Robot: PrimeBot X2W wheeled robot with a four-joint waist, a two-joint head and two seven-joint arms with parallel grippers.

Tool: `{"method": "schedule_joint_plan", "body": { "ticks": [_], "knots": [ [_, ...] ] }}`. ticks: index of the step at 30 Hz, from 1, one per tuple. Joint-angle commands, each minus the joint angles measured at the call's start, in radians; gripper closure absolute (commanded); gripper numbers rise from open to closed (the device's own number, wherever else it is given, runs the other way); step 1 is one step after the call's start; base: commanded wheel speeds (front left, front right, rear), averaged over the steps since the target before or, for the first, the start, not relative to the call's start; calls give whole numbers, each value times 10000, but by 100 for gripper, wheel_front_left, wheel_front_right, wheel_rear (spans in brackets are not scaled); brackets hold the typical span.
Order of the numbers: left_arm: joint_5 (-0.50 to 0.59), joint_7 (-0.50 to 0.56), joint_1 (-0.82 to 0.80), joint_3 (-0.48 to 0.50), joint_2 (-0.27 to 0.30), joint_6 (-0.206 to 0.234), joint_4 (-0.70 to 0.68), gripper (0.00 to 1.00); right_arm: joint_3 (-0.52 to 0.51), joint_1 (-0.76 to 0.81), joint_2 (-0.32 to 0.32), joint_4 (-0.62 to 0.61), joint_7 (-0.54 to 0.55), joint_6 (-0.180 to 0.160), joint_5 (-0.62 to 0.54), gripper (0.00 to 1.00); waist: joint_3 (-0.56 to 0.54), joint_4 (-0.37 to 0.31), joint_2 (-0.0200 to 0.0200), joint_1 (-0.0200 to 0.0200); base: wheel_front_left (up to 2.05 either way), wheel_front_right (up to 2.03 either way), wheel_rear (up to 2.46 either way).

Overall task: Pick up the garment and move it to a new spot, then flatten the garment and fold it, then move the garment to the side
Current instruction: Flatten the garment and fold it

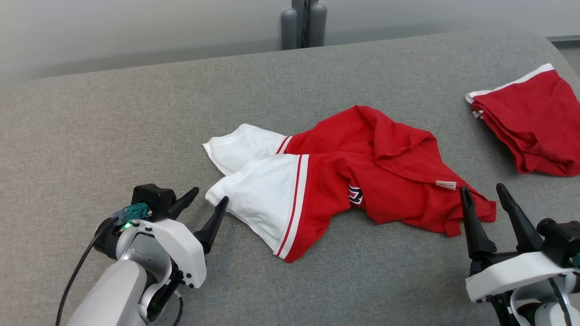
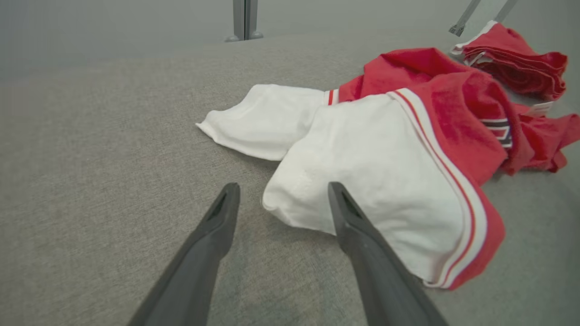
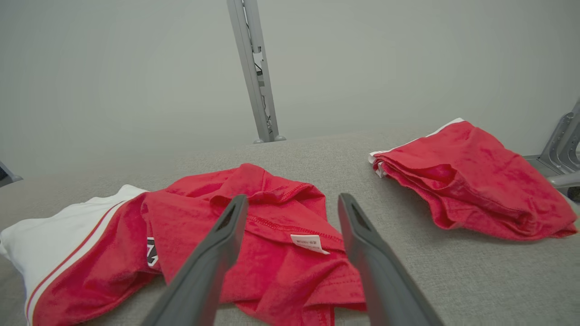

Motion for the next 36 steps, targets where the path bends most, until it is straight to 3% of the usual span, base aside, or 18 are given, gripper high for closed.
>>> {"method": "schedule_joint_plan", "body": {
  "ticks": [1,6,7,27,28,29,36],
  "knots": [
    [-138,102,-290,-17,72,-81,309,0,-29,-159,-35,28,-117,1,54,0,215,-182,0,0,0,0,0],
    [-466,47,-690,-178,113,-248,1050,0,-44,-246,-35,151,-247,1,71,0,385,-285,0,0,0,0,0],
    [-543,-57,-771,-193,109,-250,1076,100,-64,-271,-35,168,-277,1,82,0,411,-283,0,0,0,0,0],
    [-1173,-1076,-913,-852,876,-202,559,100,-220,-389,-37,356,-437,1,94,0,378,5,0,0,0,0,0],
    [-1135,-1231,-855,-792,876,-102,494,83,-231,-374,-37,361,-457,1,88,0,325,25,0,0,0,0,0],
    [-1155,-1403,-764,-689,857,11,394,0,-230,-345,-35,363,-450,1,84,0,273,40,0,0,0,0,0],
    [-1302,-2862,5,222,658,1234,-567,0,-266,-129,-35,333,-340,1,-37,0,-213,251,0,0,0,0,0]
  ]
}}
